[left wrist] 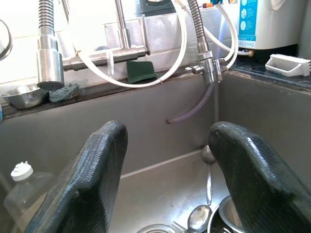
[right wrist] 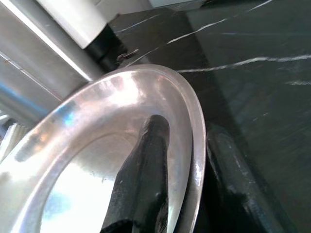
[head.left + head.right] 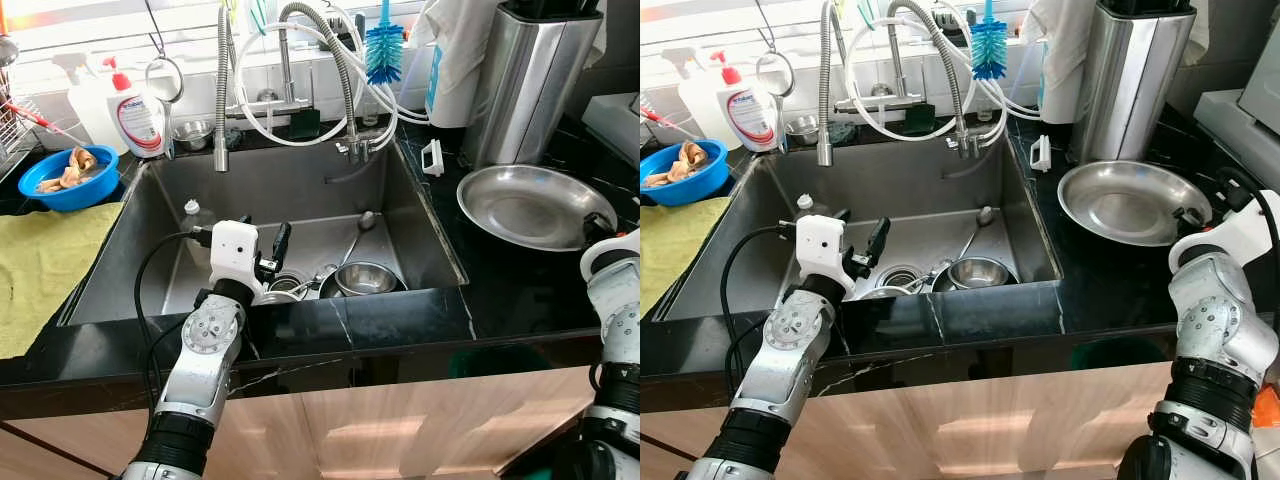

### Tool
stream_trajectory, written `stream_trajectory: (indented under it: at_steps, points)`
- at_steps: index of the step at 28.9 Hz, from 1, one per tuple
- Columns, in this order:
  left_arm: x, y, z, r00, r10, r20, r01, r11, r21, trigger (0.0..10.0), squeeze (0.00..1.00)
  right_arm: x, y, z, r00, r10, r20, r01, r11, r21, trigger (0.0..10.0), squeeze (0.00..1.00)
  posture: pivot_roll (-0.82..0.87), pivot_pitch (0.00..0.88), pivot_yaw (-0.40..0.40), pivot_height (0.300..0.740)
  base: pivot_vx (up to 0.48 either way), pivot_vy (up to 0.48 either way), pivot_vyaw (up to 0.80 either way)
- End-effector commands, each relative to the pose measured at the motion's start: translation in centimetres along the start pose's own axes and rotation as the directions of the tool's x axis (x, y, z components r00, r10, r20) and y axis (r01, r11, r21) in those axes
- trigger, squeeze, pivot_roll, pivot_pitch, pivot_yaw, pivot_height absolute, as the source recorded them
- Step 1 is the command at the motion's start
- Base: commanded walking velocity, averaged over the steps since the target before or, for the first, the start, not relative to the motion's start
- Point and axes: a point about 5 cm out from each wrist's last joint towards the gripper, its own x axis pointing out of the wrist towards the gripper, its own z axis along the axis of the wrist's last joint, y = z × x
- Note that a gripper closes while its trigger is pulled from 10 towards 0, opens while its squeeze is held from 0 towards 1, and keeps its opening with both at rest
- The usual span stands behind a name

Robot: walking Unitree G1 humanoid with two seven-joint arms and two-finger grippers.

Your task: Kitchen organization

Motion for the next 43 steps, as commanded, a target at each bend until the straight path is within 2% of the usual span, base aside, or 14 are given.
stream_trajectory:
  at_steps: [1,5,8,11,18,21,22,23,25,28,33,38,40,43]
  points:
    - [0.2,0.2,0.3,1.000,0.001,0.003,-0.001,1.000,0.020,10.0,0.00,-0.2,1.7,0.1,0.999,0.052,-0.003,-0.052,0.999,0.000,0.0,0.00,-0.11,0.000,0.074,0.740,0.000,0.000,0.00]
    - [0.3,0.2,0.4,1.000,0.003,0.005,-0.004,1.000,0.021,10.0,0.00,-0.5,2.4,0.2,0.997,0.079,0.001,-0.079,0.997,0.006,0.0,0.00,-0.11,0.000,0.073,0.740,0.000,0.000,0.00]
    - [0.3,0.2,0.4,1.000,0.006,0.006,-0.006,1.000,0.022,10.0,0.00,-0.9,3.9,0.0,0.987,0.162,-0.009,-0.162,0.987,0.004,0.0,0.00,-0.11,0.000,0.072,0.740,0.000,0.000,0.00]
    - [0.3,0.2,0.4,1.000,0.008,0.008,-0.008,1.000,0.020,10.0,0.00,-1.8,6.2,0.4,0.957,0.290,0.014,-0.290,0.957,-0.002,0.0,0.00,-0.11,0.000,0.071,0.740,0.000,0.000,0.00]
    - [0.3,0.2,0.4,1.000,0.013,0.009,-0.013,1.000,0.019,10.0,0.00,-2.2,8.1,0.4,0.914,0.405,0.001,-0.405,0.914,-0.027,0.0,0.00,-0.11,0.000,0.067,0.740,0.000,0.000,0.00]
    - [0.3,0.2,0.4,1.000,0.014,0.008,-0.015,1.000,0.020,10.0,0.00,-2.1,8.4,0.2,0.907,0.421,-0.015,-0.421,0.906,-0.043,0.0,0.00,-0.11,0.000,0.067,0.740,0.000,0.000,0.00]
    - [0.3,0.3,0.3,1.000,0.016,0.008,-0.016,1.000,0.021,10.0,0.00,-2.0,8.7,-0.1,0.893,0.447,-0.042,-0.449,0.889,-0.084,4.1,0.00,-0.11,0.000,0.067,0.740,0.000,0.000,0.00]
    - [0.3,0.3,0.3,1.000,0.017,0.007,-0.017,1.000,0.021,10.0,0.00,-1.8,8.9,-0.3,0.888,0.457,-0.053,-0.460,0.881,-0.112,10.0,0.00,-0.11,0.000,0.066,0.740,0.000,0.000,0.00]
    - [0.3,0.3,0.3,1.000,0.018,0.008,-0.018,1.000,0.021,10.0,0.00,-1.5,9.3,-0.6,0.871,0.484,-0.082,-0.491,0.851,-0.184,10.0,0.00,-0.11,0.000,0.066,0.740,0.000,0.000,0.00]
    - [0.4,0.3,0.4,1.000,0.021,0.010,-0.021,1.000,0.018,10.0,0.00,-1.1,10.1,-1.0,0.830,0.542,-0.132,-0.551,0.764,-0.336,10.0,0.00,-0.11,0.000,0.065,0.740,0.000,0.000,0.00]
    - [0.4,0.3,0.4,1.000,0.023,0.009,-0.024,1.000,0.013,10.0,0.00,-0.2,10.9,-1.6,0.787,0.592,-0.174,-0.602,0.675,-0.427,10.0,0.00,-0.11,0.000,0.064,0.740,0.000,0.000,0.00]
    - [0.4,0.2,0.3,1.000,0.023,0.006,-0.023,1.000,0.009,10.0,0.00,0.6,11.8,-2.2,0.760,0.617,-0.204,-0.628,0.618,-0.473,10.0,0.00,-0.11,0.000,0.064,0.740,0.000,0.000,0.00]
    - [0.4,0.4,0.2,0.999,0.042,0.001,-0.042,0.999,-0.020,10.0,0.00,1.1,12.1,-2.4,0.760,0.616,-0.207,-0.626,0.606,-0.492,10.0,0.00,-0.11,0.000,0.062,0.740,0.000,0.000,0.00]
    - [0.4,0.5,0.3,0.999,0.043,0.002,-0.043,0.999,-0.010,10.0,0.00,1.4,12.7,-2.9,0.745,0.628,-0.224,-0.640,0.579,-0.505,10.0,0.00,-0.11,0.000,0.059,0.740,0.000,0.000,0.00]
